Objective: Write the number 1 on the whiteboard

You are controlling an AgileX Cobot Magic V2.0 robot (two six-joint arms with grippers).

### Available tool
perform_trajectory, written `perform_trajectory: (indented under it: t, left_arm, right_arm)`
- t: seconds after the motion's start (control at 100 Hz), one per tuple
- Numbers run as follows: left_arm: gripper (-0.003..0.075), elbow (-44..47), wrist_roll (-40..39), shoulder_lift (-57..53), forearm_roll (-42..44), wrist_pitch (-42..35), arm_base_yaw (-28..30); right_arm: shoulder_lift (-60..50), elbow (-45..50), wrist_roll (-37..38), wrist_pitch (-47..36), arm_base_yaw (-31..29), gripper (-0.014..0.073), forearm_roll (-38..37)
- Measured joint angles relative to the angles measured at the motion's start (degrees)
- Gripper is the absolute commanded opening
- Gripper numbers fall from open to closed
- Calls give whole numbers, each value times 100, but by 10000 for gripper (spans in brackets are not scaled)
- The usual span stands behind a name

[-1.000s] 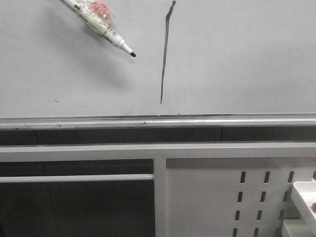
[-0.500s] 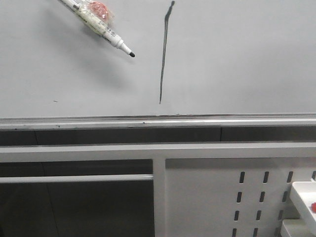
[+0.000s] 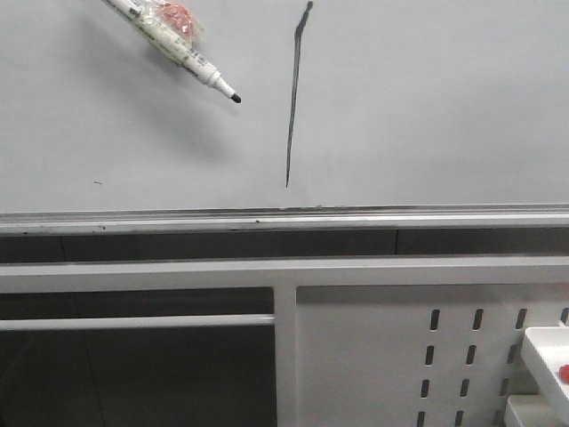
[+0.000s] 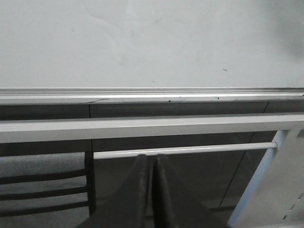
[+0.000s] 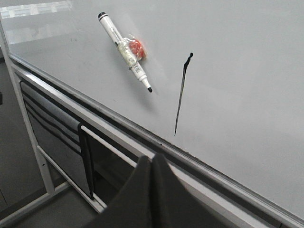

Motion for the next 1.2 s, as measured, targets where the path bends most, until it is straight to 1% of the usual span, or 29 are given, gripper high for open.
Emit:
perform_trajectory:
  t: [0.81, 0.93, 1.0, 1.12, 1.2]
  left_arm:
    - [-20, 0, -9, 0, 0, 0, 0]
    - [-20, 0, -9, 0, 0, 3, 0]
    - [-20, 0, -9, 0, 0, 3, 0]
    - [-20, 0, -9, 0, 0, 3, 0]
    - [-20, 0, -9, 0, 0, 3, 0]
  right_arm:
    - [0, 0, 0, 0, 0, -71, -4]
    - [0, 133, 0, 11, 0, -71, -30]
    - [0, 201, 0, 11, 0, -71, -231]
    - [0, 238, 0, 23, 0, -71, -901]
    - [0, 237, 49, 47, 0, -71, -1103]
